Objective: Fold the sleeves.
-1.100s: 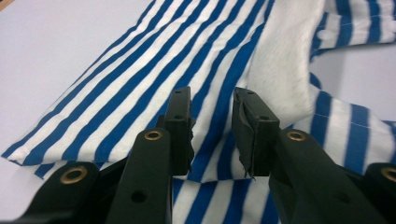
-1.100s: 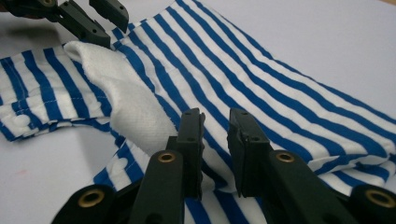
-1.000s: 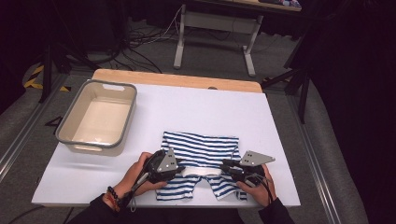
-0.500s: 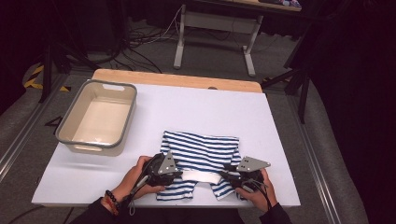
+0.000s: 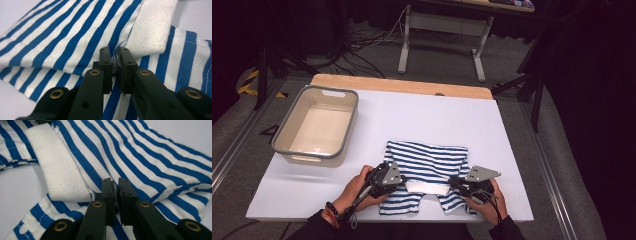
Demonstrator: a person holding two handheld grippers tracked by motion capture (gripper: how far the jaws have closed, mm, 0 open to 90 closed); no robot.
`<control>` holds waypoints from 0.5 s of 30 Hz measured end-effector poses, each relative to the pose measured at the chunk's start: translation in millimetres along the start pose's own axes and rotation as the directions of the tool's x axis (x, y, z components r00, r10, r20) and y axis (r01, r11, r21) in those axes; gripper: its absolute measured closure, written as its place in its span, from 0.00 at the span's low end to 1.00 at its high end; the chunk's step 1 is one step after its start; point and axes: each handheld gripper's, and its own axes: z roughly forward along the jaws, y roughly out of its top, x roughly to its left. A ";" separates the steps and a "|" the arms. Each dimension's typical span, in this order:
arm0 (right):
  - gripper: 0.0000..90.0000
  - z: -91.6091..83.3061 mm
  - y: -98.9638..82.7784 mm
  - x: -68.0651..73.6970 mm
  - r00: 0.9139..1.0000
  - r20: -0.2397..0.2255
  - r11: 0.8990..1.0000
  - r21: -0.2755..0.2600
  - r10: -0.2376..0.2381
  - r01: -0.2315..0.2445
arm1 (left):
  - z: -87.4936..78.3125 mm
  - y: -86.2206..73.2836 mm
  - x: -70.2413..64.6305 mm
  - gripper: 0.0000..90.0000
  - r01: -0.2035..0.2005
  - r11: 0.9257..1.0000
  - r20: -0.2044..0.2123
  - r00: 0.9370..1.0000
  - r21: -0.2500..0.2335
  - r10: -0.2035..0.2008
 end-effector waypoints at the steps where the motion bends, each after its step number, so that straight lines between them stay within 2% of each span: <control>1: 0.94 -1.1 0.4 -0.2 1.000 0.004 1.000 -0.005 0.002 -0.002 | -1.4 0.8 -0.5 0.93 -0.007 1.000 -0.003 1.000 -0.002 0.007; 4: 0.94 -5.4 2.1 -1.2 1.000 0.012 0.999 -0.036 0.015 -0.014 | -5.4 2.9 0.1 0.93 -0.012 0.999 -0.011 1.000 -0.029 0.011; 5: 0.94 -10.0 3.5 -2.3 0.999 0.016 0.997 -0.066 0.028 -0.027 | -10.3 5.1 0.5 0.93 -0.013 0.999 -0.006 1.000 -0.047 0.013; 8: 0.94 -13.3 4.4 -2.3 0.999 0.018 0.997 -0.077 0.030 -0.028 | -16.4 7.6 -3.1 0.93 -0.016 0.998 0.004 1.000 -0.057 0.016; 12: 0.94 -23.4 3.3 -1.2 0.999 -0.002 0.995 -0.087 0.039 -0.039 | -22.7 11.2 -11.6 0.93 -0.059 0.996 0.021 0.998 -0.060 0.061; 15: 0.94 -29.8 0.1 2.4 0.999 -0.010 0.995 -0.086 0.041 -0.042 | -27.3 11.3 -17.9 0.93 -0.065 0.995 0.040 0.997 -0.070 0.068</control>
